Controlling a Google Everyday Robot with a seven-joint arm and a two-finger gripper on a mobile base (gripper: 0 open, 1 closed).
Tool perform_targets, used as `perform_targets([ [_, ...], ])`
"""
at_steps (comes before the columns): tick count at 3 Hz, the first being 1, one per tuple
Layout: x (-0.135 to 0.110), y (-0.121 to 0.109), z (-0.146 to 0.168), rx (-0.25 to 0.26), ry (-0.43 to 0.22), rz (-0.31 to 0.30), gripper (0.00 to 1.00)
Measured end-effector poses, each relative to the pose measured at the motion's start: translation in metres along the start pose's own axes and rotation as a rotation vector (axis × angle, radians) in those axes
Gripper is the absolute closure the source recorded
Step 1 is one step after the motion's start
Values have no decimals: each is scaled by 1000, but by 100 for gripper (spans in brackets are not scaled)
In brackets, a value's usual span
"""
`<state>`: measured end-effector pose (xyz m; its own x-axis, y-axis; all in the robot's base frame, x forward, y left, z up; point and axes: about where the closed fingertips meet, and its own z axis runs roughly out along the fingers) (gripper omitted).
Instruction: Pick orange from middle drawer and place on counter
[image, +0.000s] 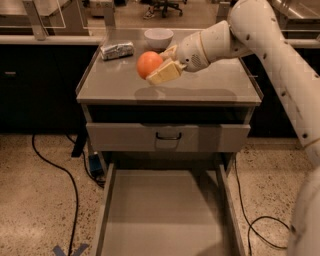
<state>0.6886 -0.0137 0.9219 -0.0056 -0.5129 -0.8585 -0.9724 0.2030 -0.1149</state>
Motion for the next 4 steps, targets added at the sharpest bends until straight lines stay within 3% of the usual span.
perform_targets([
  [2, 41, -54, 44, -6, 113, 85, 100],
  [3, 63, -63, 61, -17, 195, 121, 100],
  [4, 70, -63, 68, -19, 205, 133, 100],
])
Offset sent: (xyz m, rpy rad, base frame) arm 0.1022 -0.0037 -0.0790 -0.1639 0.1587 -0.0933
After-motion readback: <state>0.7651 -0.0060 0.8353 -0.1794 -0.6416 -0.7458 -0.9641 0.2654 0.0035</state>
